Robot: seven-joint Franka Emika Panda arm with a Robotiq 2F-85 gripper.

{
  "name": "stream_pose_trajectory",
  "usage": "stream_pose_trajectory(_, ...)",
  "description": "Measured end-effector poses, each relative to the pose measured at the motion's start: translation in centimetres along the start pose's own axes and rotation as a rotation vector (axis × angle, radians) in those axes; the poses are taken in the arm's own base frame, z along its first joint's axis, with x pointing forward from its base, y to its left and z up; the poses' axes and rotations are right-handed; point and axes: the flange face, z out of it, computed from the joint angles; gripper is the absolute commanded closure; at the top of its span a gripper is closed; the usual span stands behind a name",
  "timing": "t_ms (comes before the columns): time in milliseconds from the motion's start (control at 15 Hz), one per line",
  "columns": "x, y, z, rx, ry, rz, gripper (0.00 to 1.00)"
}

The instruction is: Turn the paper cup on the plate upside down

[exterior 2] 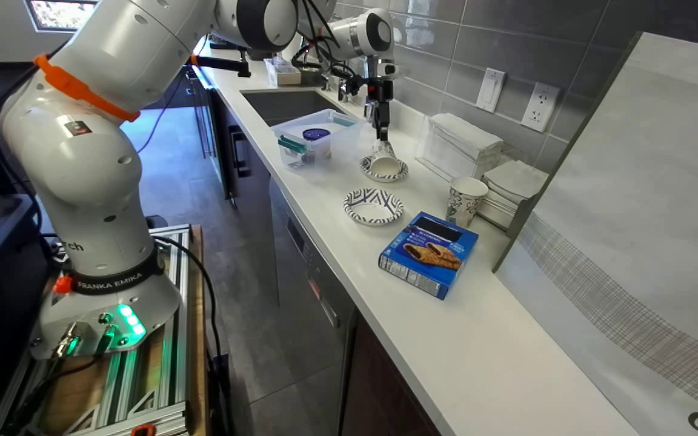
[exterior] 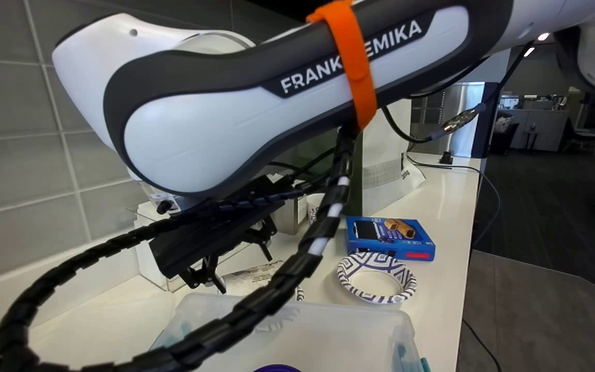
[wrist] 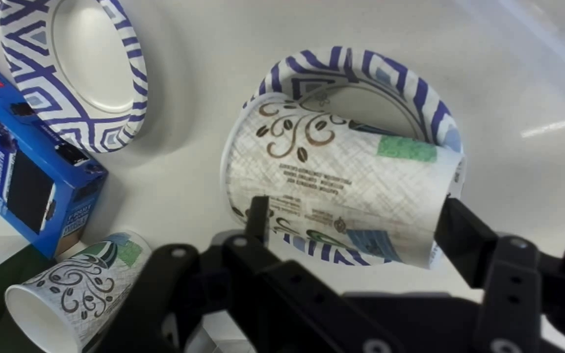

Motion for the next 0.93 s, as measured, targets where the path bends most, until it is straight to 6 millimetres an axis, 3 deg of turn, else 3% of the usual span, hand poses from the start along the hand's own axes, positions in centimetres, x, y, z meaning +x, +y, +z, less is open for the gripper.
stream_pose_trajectory(400,0.1,0.0,0.2,-0.002,-0.001,-0.003,0.22)
stream_pose_trajectory(867,-0.2,0.0,-1.3,-0.006,0.004,-0.018,0.37)
stream_pose_trajectory(933,-0.3,0.1,-1.4,-0.015,-0.001,-0.02,0.34)
